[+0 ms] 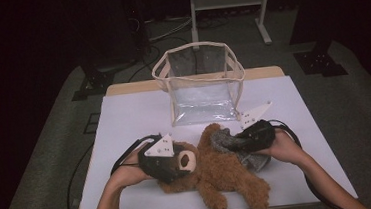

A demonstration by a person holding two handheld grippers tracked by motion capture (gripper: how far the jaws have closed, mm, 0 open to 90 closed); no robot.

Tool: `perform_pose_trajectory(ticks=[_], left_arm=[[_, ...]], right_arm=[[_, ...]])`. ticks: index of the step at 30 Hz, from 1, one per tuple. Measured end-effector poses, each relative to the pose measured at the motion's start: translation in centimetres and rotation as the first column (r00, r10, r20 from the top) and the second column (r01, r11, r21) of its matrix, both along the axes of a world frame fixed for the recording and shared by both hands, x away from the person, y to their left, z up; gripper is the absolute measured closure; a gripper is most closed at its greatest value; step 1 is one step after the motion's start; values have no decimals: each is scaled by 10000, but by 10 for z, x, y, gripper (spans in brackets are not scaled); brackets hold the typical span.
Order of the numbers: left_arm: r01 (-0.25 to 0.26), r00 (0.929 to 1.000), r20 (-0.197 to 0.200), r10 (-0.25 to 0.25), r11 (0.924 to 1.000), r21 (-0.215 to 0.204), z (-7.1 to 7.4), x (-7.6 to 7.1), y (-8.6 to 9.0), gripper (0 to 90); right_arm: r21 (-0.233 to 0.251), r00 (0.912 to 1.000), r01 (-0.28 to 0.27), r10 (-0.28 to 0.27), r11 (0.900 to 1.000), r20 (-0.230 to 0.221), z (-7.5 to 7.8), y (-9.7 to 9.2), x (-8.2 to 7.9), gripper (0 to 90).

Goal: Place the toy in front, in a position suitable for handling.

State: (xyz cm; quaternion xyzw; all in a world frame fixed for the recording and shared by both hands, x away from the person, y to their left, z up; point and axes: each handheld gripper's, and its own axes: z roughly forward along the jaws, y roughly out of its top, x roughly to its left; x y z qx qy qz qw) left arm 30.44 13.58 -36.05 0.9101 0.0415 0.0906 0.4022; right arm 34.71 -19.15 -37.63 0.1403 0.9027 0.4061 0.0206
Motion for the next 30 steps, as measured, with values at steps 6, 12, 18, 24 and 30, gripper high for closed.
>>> perform_pose_trajectory(ticks=[6, 12, 18, 24, 30], left_arm=[[-229, 9995, 218, 239, 9987, -458, 14, -1, 14, 245], [-102, 9997, -244, 87, 9982, -588, 9, 2, 15, 246], [649, 9886, -1327, -711, 9966, -506, -11, 6, 11, 359], [806, 9883, -1272, -842, 9962, -330, -14, 2, 6, 392], [890, 9897, -1116, -899, 9959, -135, -13, 1, 4, 393]], right_arm=[[104, 9999, 57, -59, 9999, 139, -2, -10, -15, 734], [195, 9996, -149, 145, 9997, 229, -3, -6, -22, 735], [-82, 9985, -404, 407, 9991, 376, 4, 0, -24, 734], [-731, 9923, -865, 925, 9936, 829, 23, 23, -21, 735], [-641, 9912, -1141, 1179, 9914, 597, 25, 56, 2, 735]])
